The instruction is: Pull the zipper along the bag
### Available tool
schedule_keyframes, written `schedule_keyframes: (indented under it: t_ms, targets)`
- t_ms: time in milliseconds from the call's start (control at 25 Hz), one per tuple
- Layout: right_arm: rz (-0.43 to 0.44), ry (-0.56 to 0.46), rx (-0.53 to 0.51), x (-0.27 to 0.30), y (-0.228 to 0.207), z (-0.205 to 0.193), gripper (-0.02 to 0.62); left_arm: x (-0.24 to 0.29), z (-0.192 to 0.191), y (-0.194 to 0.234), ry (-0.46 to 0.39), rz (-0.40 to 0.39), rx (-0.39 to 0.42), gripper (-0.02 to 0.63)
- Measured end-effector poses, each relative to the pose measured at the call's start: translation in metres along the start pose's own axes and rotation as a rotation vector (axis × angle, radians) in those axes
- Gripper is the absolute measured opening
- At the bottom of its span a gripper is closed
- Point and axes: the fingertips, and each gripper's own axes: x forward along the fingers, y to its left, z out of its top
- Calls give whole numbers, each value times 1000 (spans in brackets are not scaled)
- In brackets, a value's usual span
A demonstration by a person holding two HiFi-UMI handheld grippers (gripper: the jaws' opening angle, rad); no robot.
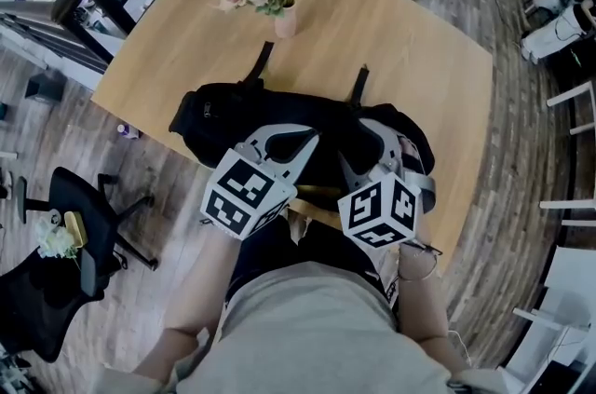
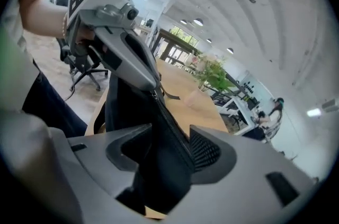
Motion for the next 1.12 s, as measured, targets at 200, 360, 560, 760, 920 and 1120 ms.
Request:
schedule_keyframes:
  t_ms: [200, 360, 560, 760, 920, 1120]
  targets:
    - [8, 59, -213, 8, 6, 4, 214, -2, 1, -2, -2, 7, 5, 15]
    - [70, 78, -262, 13, 15, 1, 69, -4, 0, -1, -1, 16, 4, 15]
    - [66, 49, -236, 14, 14, 2, 32, -8, -2, 7, -5, 31, -15, 15]
    - [73, 29, -201, 11, 7, 0, 32, -15, -3, 18, -4, 64, -24, 15]
    - [70, 22, -167, 10, 2, -3, 32, -25, -5, 30, -8, 111, -29, 15]
    - [63, 22, -150, 8, -1, -6, 32, -46, -10, 57, -9, 197, -40, 15]
